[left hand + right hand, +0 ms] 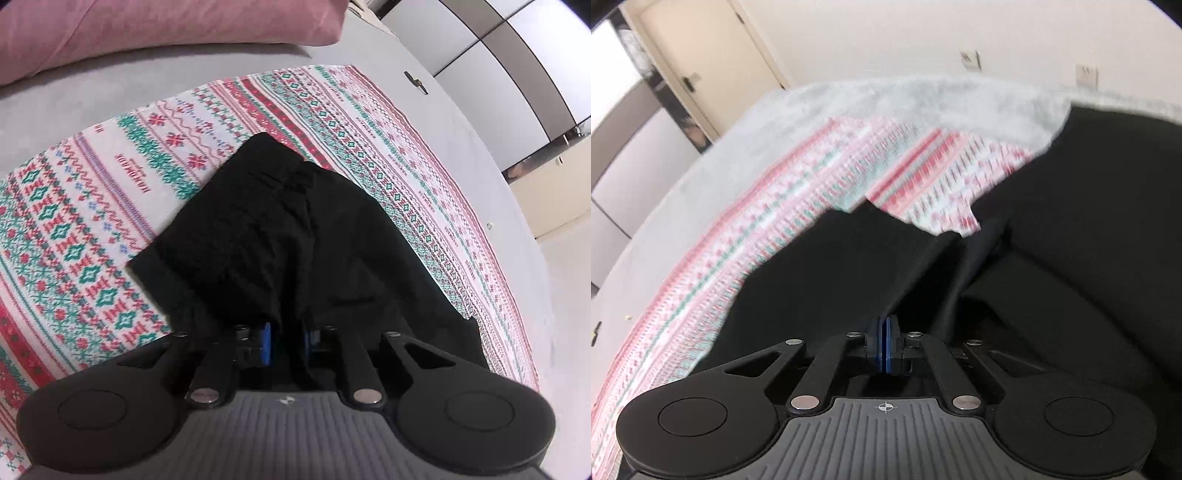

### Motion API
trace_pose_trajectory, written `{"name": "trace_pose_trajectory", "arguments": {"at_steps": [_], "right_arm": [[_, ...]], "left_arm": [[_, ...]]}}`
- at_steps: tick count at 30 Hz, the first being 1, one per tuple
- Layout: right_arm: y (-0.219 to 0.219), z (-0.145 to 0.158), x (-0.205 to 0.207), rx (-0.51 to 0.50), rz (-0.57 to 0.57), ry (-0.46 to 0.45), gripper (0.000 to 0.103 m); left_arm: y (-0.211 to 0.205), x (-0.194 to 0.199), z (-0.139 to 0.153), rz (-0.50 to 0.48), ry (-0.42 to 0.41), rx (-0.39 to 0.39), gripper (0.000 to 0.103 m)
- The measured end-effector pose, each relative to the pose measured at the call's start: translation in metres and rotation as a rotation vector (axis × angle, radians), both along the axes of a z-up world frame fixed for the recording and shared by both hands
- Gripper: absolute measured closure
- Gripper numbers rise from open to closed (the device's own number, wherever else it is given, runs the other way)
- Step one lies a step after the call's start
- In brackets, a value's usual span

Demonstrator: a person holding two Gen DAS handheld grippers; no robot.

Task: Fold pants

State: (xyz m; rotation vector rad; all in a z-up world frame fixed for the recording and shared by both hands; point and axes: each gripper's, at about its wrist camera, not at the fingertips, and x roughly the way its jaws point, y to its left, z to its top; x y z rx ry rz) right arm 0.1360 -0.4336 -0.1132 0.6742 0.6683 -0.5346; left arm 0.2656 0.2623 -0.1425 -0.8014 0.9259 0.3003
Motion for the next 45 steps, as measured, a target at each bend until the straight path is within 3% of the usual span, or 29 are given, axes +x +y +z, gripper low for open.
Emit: {"name": "trace_pose_trajectory", "arguments": {"at_steps": [7, 9, 12, 16, 17, 19, 22, 24, 25, 26, 28, 30, 34, 36, 38, 42, 45], "right_arm": [[0.021, 0.03, -0.034, -0.139, -0.024, -0.02, 0.103], [0.015, 0.031, -0.039, -0.142, -0.032, -0.015, 0.103], [0.01, 0.019, -0.031, -0.126, 0.026, 0.015, 0.103], [0.007, 0.008, -0.027, -0.005, 0.089, 0.015, 0.082], [0.006, 0.006, -0.026, 0.008, 0.089, 0.019, 0.066], [0.006, 0.001, -0.024, 0.006, 0.068, 0.044, 0.043], [0.004, -0.005, -0.017, 0.003, 0.068, 0.069, 0.044], [0.003, -0.007, -0.015, 0.003, 0.073, 0.058, 0.045], [0.001, -0.008, -0.013, -0.001, 0.071, 0.063, 0.055], [0.0, -0.01, -0.01, -0.007, 0.068, 0.065, 0.078], [-0.003, -0.012, -0.008, -0.004, 0.054, 0.069, 0.103], [-0.007, -0.009, -0.01, 0.005, 0.035, 0.04, 0.103], [-0.008, -0.001, -0.016, -0.019, 0.043, 0.018, 0.103], [-0.014, -0.001, -0.02, -0.04, 0.027, 0.057, 0.091], [-0.017, 0.004, -0.025, -0.107, -0.013, 0.08, 0.088], [-0.02, 0.018, -0.032, -0.146, -0.037, -0.039, 0.084], [-0.023, 0.014, -0.02, -0.092, -0.004, -0.038, 0.084]], "left_arm": [[0.014, -0.023, 0.011, 0.028, -0.025, -0.005, 0.055], [0.02, -0.03, 0.015, 0.041, -0.028, 0.015, 0.055], [0.03, -0.038, 0.016, 0.066, -0.055, -0.029, 0.053], [0.034, -0.045, 0.021, 0.073, -0.097, -0.039, 0.032], [0.033, -0.044, 0.021, 0.077, -0.104, -0.04, 0.022], [0.032, -0.036, 0.017, 0.087, -0.093, -0.039, 0.018], [0.033, -0.022, 0.009, 0.099, -0.074, -0.056, 0.022], [0.031, -0.015, 0.007, 0.104, -0.043, -0.003, 0.053], [0.03, -0.011, 0.007, 0.096, -0.04, 0.019, 0.056], [0.029, -0.009, 0.007, 0.099, -0.046, 0.023, 0.065], [0.03, -0.01, 0.009, 0.098, -0.057, 0.022, 0.071], [0.031, -0.01, 0.012, 0.09, -0.072, 0.036, 0.077], [0.041, -0.015, 0.014, 0.091, -0.083, 0.042, 0.077], [0.041, -0.017, 0.011, 0.071, -0.068, 0.057, 0.077], [0.038, -0.018, 0.01, 0.058, -0.058, 0.072, 0.077], [0.036, -0.017, 0.011, 0.045, -0.053, 0.093, 0.077], [0.035, -0.017, 0.013, 0.042, -0.051, 0.099, 0.077]]}}
